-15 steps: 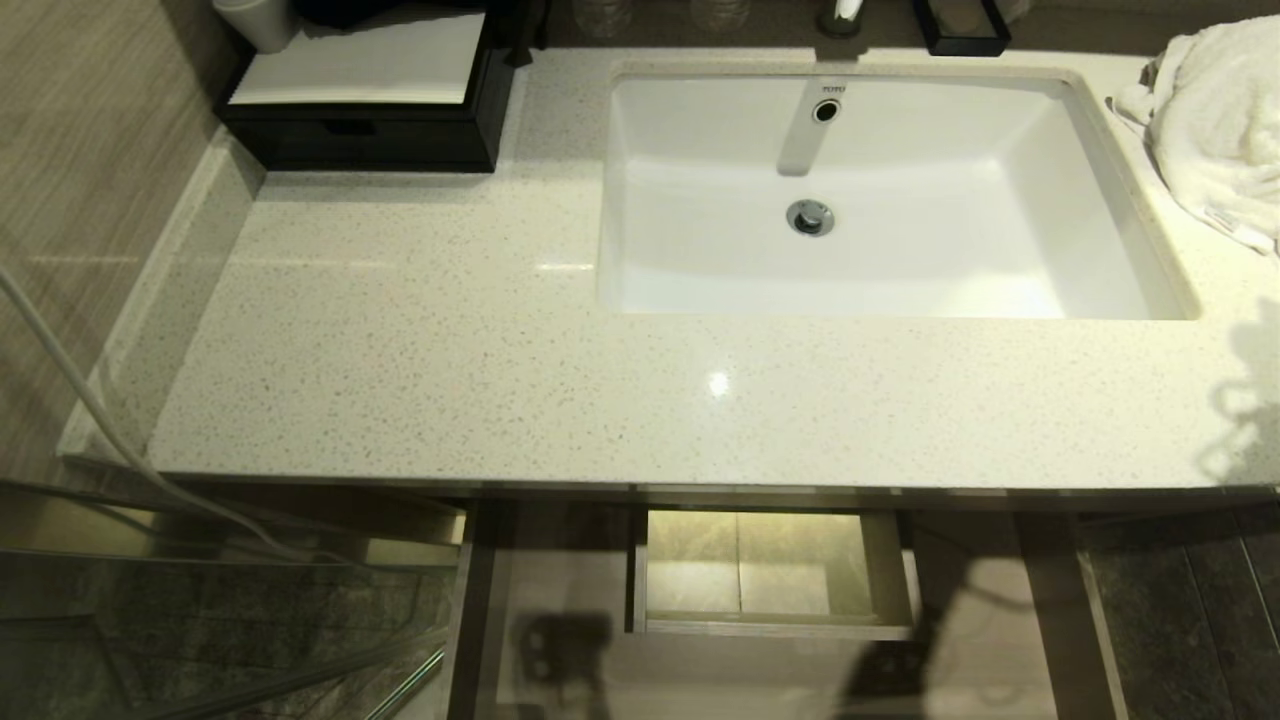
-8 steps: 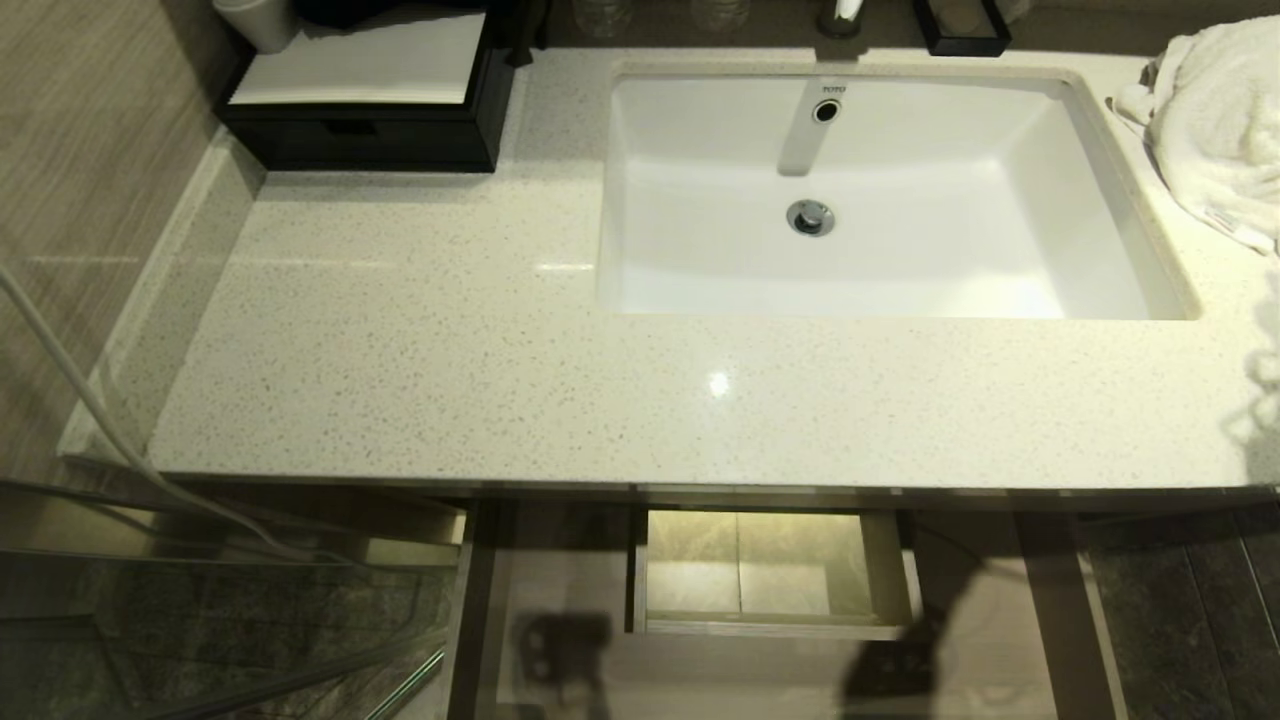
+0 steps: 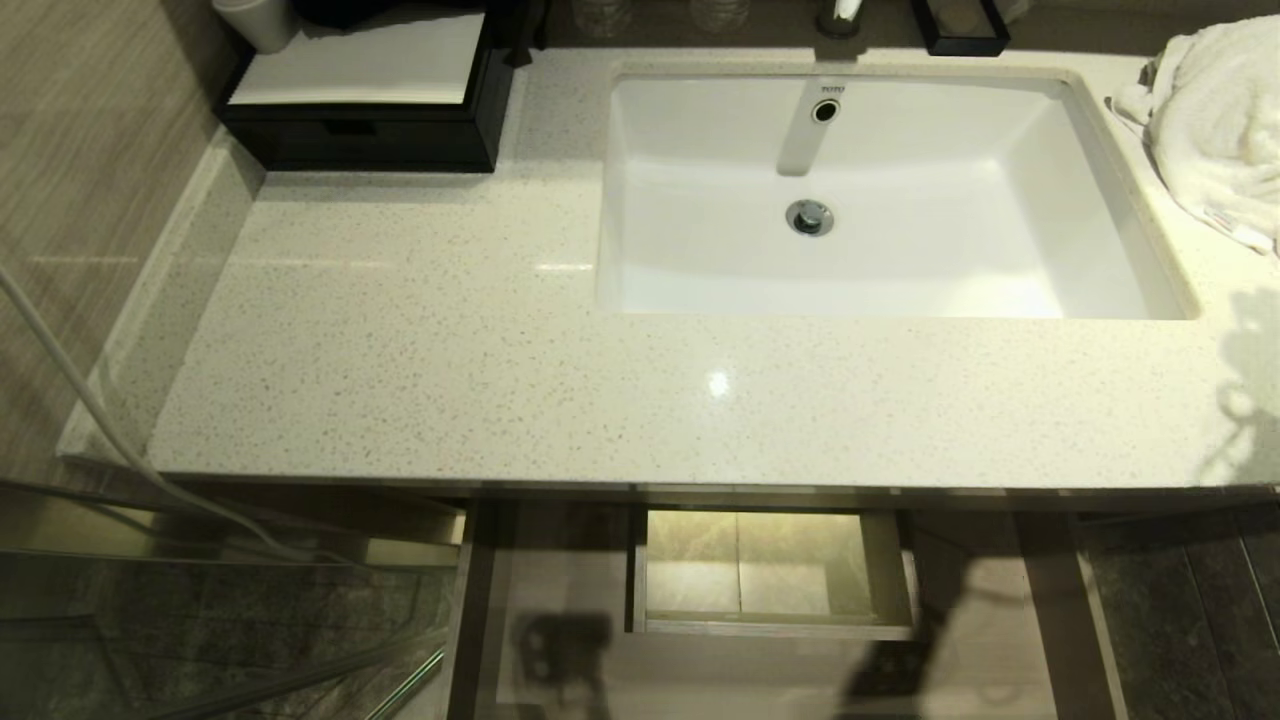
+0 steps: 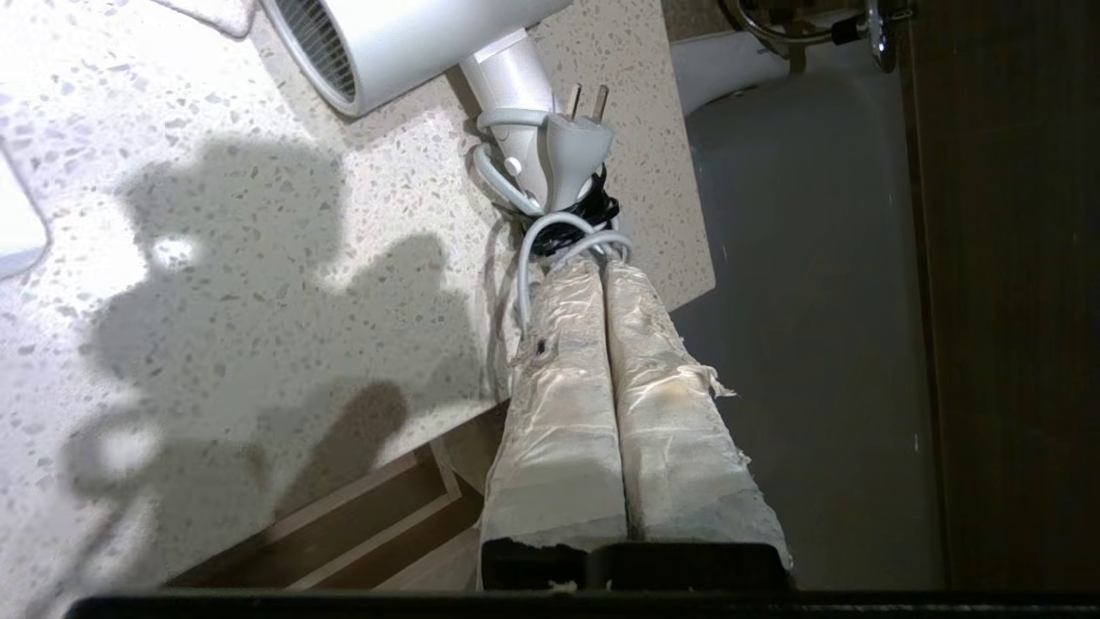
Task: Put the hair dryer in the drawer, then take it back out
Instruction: Pick up the hairdryer
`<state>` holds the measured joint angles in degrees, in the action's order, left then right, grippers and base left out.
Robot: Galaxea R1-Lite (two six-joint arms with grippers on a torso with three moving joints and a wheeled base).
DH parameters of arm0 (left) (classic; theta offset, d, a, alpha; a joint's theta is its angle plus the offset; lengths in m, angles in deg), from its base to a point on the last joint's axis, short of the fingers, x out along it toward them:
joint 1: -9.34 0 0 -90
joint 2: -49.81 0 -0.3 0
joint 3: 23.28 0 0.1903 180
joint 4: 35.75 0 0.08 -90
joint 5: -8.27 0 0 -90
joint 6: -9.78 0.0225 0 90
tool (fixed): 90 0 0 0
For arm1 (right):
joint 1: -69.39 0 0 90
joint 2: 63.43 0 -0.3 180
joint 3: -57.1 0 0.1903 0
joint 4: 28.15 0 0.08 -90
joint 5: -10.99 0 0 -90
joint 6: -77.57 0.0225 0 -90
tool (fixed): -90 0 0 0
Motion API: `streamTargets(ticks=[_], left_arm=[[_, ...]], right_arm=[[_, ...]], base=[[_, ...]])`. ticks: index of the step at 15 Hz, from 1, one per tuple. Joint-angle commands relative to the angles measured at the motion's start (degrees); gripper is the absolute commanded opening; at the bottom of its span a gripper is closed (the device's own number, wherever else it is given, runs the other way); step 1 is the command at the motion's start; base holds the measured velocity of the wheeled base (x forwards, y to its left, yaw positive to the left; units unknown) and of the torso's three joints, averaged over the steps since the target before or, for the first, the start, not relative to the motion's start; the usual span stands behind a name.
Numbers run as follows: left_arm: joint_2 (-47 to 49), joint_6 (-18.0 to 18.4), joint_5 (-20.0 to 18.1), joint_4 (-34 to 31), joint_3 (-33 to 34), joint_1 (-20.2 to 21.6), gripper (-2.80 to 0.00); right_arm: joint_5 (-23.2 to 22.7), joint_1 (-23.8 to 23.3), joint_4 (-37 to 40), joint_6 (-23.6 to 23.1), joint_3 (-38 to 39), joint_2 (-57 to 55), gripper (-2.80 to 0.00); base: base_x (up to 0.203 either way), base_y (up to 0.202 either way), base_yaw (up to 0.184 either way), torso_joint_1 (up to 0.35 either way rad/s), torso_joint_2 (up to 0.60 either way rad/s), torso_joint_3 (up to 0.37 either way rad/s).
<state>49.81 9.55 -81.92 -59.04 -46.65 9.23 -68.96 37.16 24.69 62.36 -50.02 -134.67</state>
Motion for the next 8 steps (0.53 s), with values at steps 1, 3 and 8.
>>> streamTargets(ticks=[1,3,8], left_arm=[[0.0,0.0,0.0,0.0,0.0,0.0,-2.80],[0.0,0.0,0.0,0.0,0.0,0.0,-2.80],[0.0,0.0,0.0,0.0,0.0,0.0,-2.80]], right_arm=[[0.1,0.6,0.1,-0.2,3.2,5.7,-2.80],[0.0,0.6,0.5,-0.3,4.2,7.0,-2.80],[-0.1,0.7,0.9,-0.2,4.3,7.5,-2.80]], base=[[0.000,0.000,0.000,0.000,0.00,0.000],[0.000,0.000,0.000,0.000,0.00,0.000],[-0.002,0.007,-0.079,0.000,0.00,0.002]])
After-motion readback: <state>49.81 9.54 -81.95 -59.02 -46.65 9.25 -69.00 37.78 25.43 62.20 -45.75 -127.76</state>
